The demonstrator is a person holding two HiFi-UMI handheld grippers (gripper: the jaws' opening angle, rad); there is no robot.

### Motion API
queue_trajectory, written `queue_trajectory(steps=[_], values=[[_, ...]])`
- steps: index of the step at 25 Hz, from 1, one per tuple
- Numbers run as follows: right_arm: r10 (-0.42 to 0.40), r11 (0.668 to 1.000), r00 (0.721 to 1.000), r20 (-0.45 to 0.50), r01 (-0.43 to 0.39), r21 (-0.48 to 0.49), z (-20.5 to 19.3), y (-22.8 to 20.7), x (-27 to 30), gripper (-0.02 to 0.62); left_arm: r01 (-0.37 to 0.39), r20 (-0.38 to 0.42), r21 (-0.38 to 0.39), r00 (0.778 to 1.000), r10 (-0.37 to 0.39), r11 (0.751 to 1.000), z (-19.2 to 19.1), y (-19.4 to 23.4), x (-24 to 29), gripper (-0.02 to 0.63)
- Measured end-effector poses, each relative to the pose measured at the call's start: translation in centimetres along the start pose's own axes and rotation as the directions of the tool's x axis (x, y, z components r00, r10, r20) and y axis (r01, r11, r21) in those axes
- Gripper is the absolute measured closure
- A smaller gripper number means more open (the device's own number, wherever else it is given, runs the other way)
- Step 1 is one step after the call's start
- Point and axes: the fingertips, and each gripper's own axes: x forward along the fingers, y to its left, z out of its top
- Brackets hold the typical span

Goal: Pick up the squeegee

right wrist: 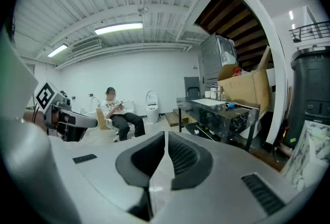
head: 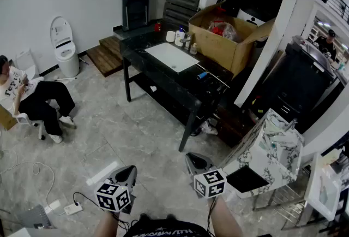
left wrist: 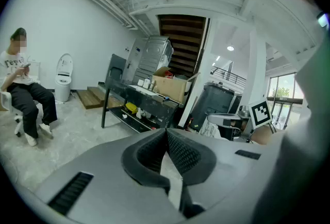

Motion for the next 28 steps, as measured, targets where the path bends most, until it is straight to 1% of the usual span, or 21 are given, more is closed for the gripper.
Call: queue_trajectory(steps=[5,12,16,20,24,28], values=[[0.007,1.000,1.000,0.012,-0.007,-0.001,0.6,1.3,0.9,0.543,0.001,0.003,-0.005,1.000,-0.001,1.000,0.2,1.3,-0.5,0.586],[-0.012,1.000,1.000,0.002,0.012,-0.005,0.9,2.9,2.2,0.543,0.005,0.008,-0.011,1.000,-0.005,1.000,0.7,3.6,-1.4,0.586],[-0.022,1.000,1.000,-0.001,0.022,0.001,0.7,4.3,3.5,0.543,0.010,0.000,-0.017,1.000,-0.010,1.000,0.0,5.2,-2.3,0.586],[-0.044,0.999,0.999,0.000,0.044,-0.003,-0.1,5.9,4.4,0.543,0.021,-0.020,-0.046,1.000,-0.022,0.999,-1.1,7.3,-3.1,0.586],[-0.085,0.996,0.996,-0.009,0.085,0.019,-1.1,5.6,4.6,0.543,0.008,-0.032,-0.042,0.999,-0.009,0.999,-1.4,9.1,-3.0,0.586],[-0.121,0.991,0.993,-0.008,0.121,0.056,-0.8,3.9,5.8,0.542,0.014,-0.031,-0.049,0.999,-0.016,0.999,-0.3,10.6,-1.8,0.586]])
